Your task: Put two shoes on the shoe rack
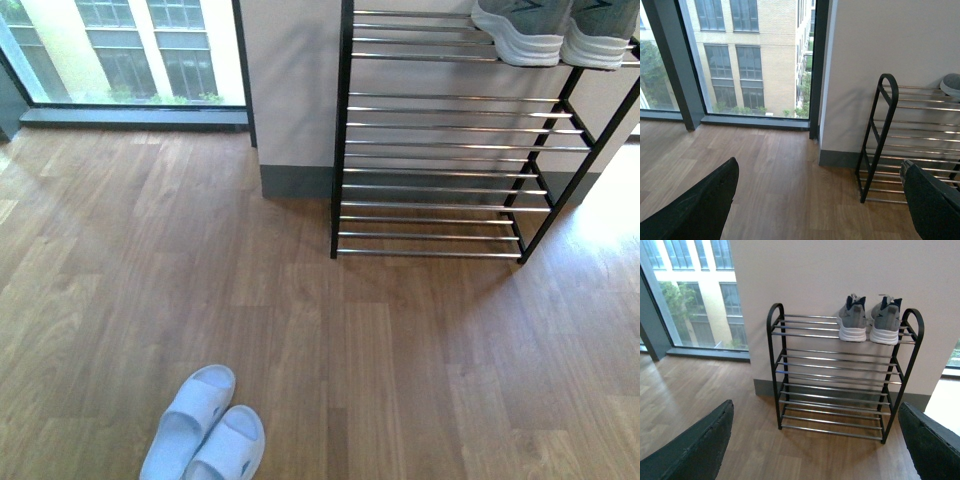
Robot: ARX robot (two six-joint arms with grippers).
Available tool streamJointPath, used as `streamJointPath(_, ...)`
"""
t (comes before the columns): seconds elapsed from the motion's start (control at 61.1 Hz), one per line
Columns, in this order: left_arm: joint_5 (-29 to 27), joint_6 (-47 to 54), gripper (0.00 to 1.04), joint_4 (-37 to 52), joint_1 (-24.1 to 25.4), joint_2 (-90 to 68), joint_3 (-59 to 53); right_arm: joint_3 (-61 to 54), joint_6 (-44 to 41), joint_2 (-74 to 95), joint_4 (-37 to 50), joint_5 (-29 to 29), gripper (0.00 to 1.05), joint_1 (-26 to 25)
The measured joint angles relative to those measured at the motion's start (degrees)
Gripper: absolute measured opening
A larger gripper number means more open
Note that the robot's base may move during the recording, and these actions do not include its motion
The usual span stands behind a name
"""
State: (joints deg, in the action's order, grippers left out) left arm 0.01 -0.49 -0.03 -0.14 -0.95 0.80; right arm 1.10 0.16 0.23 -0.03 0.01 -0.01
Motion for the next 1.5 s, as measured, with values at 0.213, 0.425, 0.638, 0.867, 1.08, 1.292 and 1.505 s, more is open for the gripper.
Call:
streamJointPath(0.213,0.0,0.0,0.95,0.0,0.0,0.0,0.0,0.0,0.0,0.0,0.0,0.1,0.95,0.0)
streamJointPath(0.425,0.0,0.0,0.95,0.0,0.0,0.0,0.0,0.0,0.0,0.0,0.0,0.0,0.95,0.0)
streamJointPath(0.638,-0.1,0.0,0.95,0.0,0.0,0.0,0.0,0.0,0.0,0.0,0.0,0.0,0.95,0.0)
streamJointPath(0.867,-0.1,0.0,0.95,0.0,0.0,0.0,0.0,0.0,0.0,0.0,0.0,0.0,0.95,0.0)
streamJointPath(1.08,0.0,0.0,0.95,0.0,0.0,0.0,0.0,0.0,0.0,0.0,0.0,0.0,0.95,0.0)
streamJointPath(1.292,0.0,0.0,0.95,0.0,0.0,0.0,0.0,0.0,0.0,0.0,0.0,0.0,0.95,0.0)
streamJointPath(1.505,0.0,0.0,0.95,0.0,0.0,0.0,0.0,0.0,0.0,0.0,0.0,0.0,0.95,0.0)
